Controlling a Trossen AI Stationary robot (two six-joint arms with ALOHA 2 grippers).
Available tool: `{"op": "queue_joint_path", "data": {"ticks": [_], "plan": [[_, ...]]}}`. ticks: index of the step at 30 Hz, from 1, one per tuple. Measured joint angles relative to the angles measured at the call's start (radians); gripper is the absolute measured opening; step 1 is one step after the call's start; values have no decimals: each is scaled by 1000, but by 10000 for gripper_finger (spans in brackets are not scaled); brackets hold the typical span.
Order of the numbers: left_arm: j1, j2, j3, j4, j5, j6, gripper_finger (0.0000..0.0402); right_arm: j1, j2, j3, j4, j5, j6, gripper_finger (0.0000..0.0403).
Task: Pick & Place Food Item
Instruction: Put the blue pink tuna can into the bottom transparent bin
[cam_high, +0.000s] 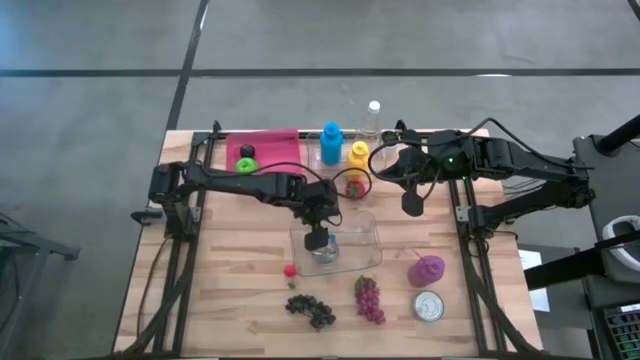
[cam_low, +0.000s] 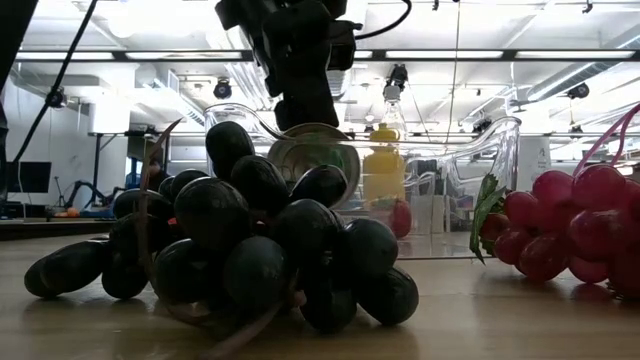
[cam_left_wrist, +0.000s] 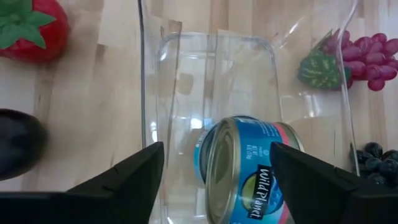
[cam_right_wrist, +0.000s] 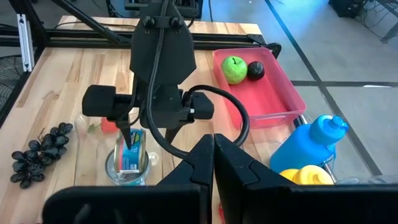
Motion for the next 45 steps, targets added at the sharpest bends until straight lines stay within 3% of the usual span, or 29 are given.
{"op": "queue_joint_path", "data": {"ticks": [12, 31, 45], "plan": [[-3, -65, 0, -56, -71, -1, 285, 0, 0, 0, 0, 0, 0, 8], [-49, -68, -1, -63, -67, 15, 248, 0, 0, 0, 0, 0, -4, 8], [-63, -68, -56, -21, -67, 23, 292, 0, 0, 0, 0, 0, -6, 8]]}}
